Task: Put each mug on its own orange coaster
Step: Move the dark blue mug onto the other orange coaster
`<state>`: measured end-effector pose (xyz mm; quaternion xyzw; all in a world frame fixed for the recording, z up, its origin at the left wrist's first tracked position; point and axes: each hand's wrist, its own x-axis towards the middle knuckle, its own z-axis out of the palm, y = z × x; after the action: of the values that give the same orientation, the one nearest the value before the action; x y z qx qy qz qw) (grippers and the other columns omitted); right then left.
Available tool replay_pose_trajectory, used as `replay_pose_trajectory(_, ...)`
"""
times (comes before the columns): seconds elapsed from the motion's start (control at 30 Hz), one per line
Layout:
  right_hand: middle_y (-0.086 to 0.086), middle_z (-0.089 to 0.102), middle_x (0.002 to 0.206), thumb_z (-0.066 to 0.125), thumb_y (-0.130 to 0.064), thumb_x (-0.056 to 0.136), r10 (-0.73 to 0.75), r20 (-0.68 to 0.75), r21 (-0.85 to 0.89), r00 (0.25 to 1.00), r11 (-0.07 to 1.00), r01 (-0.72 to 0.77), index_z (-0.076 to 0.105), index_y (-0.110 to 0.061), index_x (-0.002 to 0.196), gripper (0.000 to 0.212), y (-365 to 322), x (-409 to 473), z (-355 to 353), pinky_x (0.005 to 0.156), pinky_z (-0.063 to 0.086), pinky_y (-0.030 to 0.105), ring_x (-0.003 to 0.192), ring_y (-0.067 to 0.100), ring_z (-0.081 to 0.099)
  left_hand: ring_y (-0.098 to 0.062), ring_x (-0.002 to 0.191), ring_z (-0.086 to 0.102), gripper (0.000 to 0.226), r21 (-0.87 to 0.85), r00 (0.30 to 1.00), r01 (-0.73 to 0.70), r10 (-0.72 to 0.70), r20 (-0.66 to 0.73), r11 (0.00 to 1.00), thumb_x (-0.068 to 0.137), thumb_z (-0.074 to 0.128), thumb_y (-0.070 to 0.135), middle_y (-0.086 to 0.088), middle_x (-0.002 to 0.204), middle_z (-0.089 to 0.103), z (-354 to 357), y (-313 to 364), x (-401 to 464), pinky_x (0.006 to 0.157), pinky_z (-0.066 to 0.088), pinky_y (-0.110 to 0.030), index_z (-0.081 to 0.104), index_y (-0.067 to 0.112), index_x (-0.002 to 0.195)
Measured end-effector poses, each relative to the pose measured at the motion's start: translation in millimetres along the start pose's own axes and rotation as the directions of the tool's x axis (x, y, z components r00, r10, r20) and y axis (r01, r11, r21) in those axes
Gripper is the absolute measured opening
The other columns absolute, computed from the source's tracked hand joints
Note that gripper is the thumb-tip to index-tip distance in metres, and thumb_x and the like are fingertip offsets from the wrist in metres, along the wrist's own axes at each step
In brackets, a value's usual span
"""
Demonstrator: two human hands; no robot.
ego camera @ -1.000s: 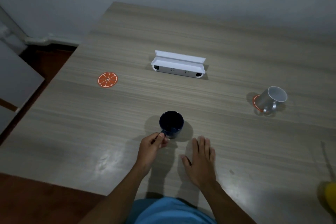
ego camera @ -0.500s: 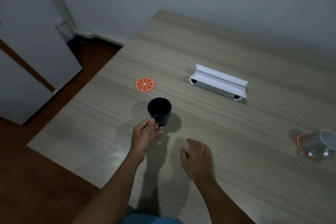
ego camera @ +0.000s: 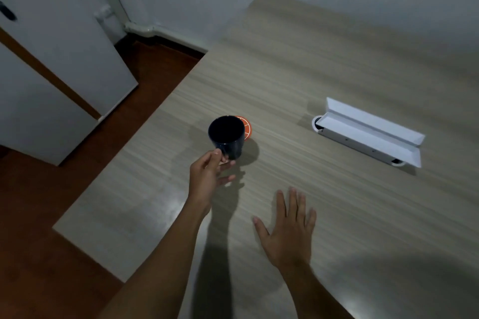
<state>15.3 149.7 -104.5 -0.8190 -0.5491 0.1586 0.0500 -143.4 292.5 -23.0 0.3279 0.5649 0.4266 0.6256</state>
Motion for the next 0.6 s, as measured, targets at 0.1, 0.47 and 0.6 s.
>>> replay_pose_trajectory(0.1,0.007,0.000,0.172,0.027,-0.081,0.088,0.025,-0.008,0.001,1.000,1.000,-0.025,0.011,-0.027,0.162,0.093,0,4,3,0.126,0.006,0.059,0.158,0.029,-0.006,-0.025,0.096,0.076,0.024,-0.002,1.000,-0.009,0.009,0.004,1.000,0.103,0.053,0.024,-0.012,0.101,0.074,8,2,17,0.073,0.064,-0.046,0.069,0.009,0.093)
replay_pose_trajectory(0.47,0.002,0.003,0.172,0.033,-0.075,0.090,0.067,0.031,0.003,0.997,0.998,-0.067,0.012,-0.031,0.162,0.087,0,8,5,0.127,0.006,0.056,0.159,0.026,-0.005,-0.025,0.099,0.074,0.029,-0.061,0.997,-0.069,0.067,-0.032,0.996,0.104,0.052,0.023,-0.002,0.092,0.074,32,-1,54,0.067,0.064,-0.044,0.071,0.020,0.081)
replay_pose_trajectory(0.6,0.001,0.007,0.172,0.037,-0.070,0.091,0.071,0.001,0.023,0.998,0.997,-0.071,0.017,-0.032,0.161,0.082,3,8,8,0.126,0.010,0.057,0.159,0.025,-0.001,-0.025,0.100,0.074,0.028,-0.065,0.996,-0.075,0.071,-0.055,0.995,0.104,0.052,0.023,0.005,0.086,0.078,33,0,63,0.064,0.064,-0.040,0.071,0.019,0.083)
